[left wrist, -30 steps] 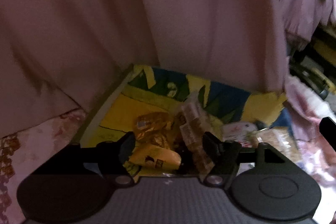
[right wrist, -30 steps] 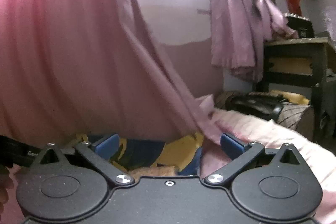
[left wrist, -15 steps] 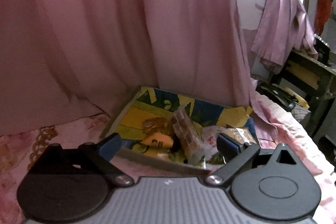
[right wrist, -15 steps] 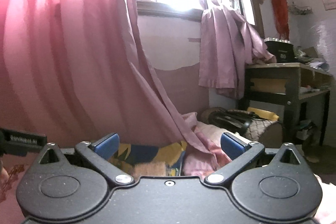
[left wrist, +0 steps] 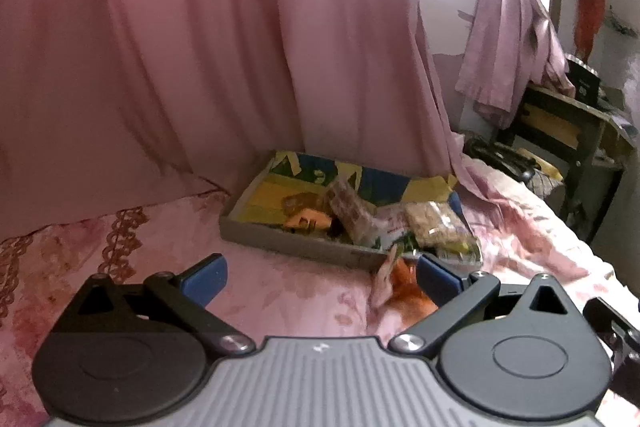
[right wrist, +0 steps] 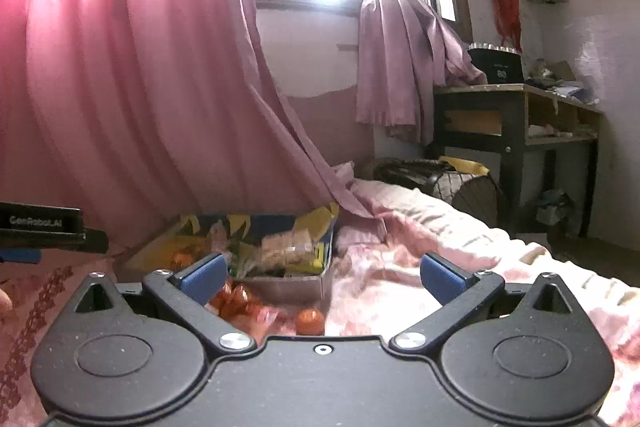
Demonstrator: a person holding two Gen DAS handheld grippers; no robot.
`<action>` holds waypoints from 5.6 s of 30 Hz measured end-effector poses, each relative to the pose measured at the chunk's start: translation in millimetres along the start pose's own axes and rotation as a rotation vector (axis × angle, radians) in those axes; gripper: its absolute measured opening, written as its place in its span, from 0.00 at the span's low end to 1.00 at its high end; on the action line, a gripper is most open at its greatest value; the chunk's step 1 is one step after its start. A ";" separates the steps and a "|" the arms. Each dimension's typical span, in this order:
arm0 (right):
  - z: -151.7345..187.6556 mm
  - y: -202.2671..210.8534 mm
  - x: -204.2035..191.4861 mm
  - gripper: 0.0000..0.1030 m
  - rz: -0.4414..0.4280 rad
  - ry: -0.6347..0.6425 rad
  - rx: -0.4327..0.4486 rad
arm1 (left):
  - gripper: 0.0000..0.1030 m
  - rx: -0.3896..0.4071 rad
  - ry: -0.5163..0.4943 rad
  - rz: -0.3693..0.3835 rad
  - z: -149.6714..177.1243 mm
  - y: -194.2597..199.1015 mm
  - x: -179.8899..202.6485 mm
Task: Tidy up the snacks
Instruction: 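Lift both open tools back over the orange candy pack and mandarin, then grasp the mandarin with the right tool while the left tool grasps the orange candy pack, then carry the mandarin and candy pack into the tray and release both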
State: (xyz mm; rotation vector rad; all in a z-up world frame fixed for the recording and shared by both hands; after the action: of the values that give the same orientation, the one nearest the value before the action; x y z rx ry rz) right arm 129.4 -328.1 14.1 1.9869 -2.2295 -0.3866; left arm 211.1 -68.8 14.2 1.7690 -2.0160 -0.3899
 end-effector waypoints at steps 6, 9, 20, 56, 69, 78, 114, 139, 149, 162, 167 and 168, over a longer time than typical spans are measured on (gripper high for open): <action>14.8 11.4 -5.7 0.99 0.011 -0.001 -0.083 | 1.00 -0.018 -0.048 -0.023 21.2 20.8 -1.7; 20.6 11.1 -8.1 0.99 0.015 0.004 -0.120 | 0.99 -0.043 -0.055 -0.034 32.1 28.6 -2.9; 37.3 -8.0 -15.7 0.99 0.011 0.053 -0.260 | 1.00 -0.104 -0.111 -0.062 60.0 34.2 -10.3; 34.7 -70.1 -10.6 0.99 -0.066 0.138 -0.402 | 1.00 -0.221 -0.233 -0.037 69.4 -32.8 5.0; 36.4 -122.9 18.9 0.99 -0.053 0.150 -0.386 | 1.00 -0.195 -0.285 0.012 48.3 -75.2 29.3; 44.4 -147.7 17.3 0.99 -0.065 0.182 -0.363 | 1.00 -0.162 -0.234 0.055 31.1 -103.2 37.4; 72.1 -208.9 -3.1 0.59 -0.121 0.155 -0.357 | 0.56 -0.188 -0.132 0.238 23.9 -175.9 60.5; 53.4 -186.3 -5.7 0.33 -0.114 0.108 -0.279 | 0.40 -0.086 -0.272 0.128 -8.5 -122.2 67.5; 27.0 -189.6 -36.5 0.34 -0.137 0.206 -0.033 | 0.40 0.026 -0.233 0.023 -59.5 -130.7 47.0; 35.3 -236.0 -90.2 0.34 -0.235 0.323 -0.058 | 0.40 -0.014 -0.056 -0.131 -59.7 -201.9 0.6; 41.7 -241.6 -100.7 0.34 -0.239 0.348 -0.090 | 0.40 -0.029 -0.024 -0.152 -45.1 -204.3 -10.7; 41.9 -242.4 -101.9 0.34 -0.238 0.351 -0.094 | 0.40 -0.028 -0.013 -0.153 -43.1 -204.1 -12.4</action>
State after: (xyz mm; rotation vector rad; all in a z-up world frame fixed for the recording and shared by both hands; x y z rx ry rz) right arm 362.7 -247.2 -85.4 2.0861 -1.7436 -0.1470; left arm 410.3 -83.7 -47.4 1.9141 -1.8809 -0.4758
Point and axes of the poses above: each gripper's, at about its wrist camera, not at the fingertips, and y roughly against the way its jaws point, x to its right, z to its underside, the point moved 1 cm from there along -y, roughly the way its jaws point
